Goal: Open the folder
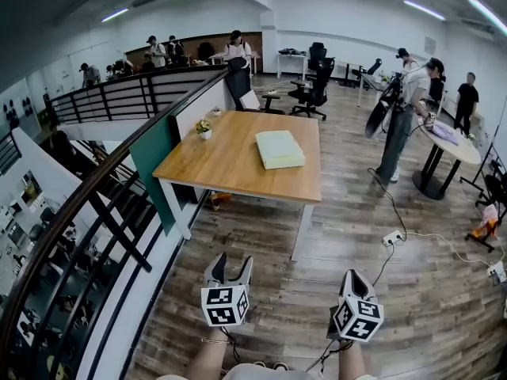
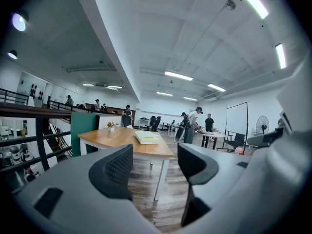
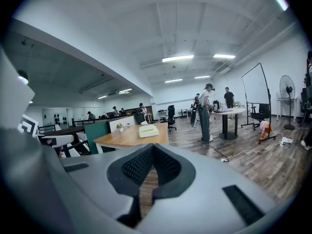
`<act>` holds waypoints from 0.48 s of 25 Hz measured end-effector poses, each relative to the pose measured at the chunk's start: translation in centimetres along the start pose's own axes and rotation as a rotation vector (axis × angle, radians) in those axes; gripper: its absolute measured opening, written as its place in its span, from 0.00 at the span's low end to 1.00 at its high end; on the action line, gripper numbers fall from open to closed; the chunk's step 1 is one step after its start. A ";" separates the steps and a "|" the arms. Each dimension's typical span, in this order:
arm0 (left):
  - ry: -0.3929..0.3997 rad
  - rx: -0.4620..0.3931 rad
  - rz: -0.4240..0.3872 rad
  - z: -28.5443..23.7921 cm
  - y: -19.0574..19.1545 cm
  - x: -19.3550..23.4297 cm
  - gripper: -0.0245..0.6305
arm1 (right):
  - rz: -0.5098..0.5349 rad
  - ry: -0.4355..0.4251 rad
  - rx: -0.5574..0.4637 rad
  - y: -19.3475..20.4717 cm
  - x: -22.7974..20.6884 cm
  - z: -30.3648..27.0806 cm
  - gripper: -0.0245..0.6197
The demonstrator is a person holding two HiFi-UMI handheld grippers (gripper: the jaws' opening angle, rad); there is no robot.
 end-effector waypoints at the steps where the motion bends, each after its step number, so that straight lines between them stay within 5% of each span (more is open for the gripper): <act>1: -0.002 -0.007 -0.003 -0.1 -0.1 0.1 0.50 | -0.002 0.000 0.002 0.0 0.1 -0.2 0.04; 12: 0.034 0.016 -0.018 -1.1 -0.1 1.1 0.78 | -0.015 0.022 -0.008 -0.3 0.8 -0.9 0.04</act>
Point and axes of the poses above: the fingertips, and each gripper's own axes: z backward along the fingers, x to its left, y out of its underside, the point moved 3 cm from there along z, backward along the fingers, and after that the axes turned 1 degree about z, right-handed, at the moved point
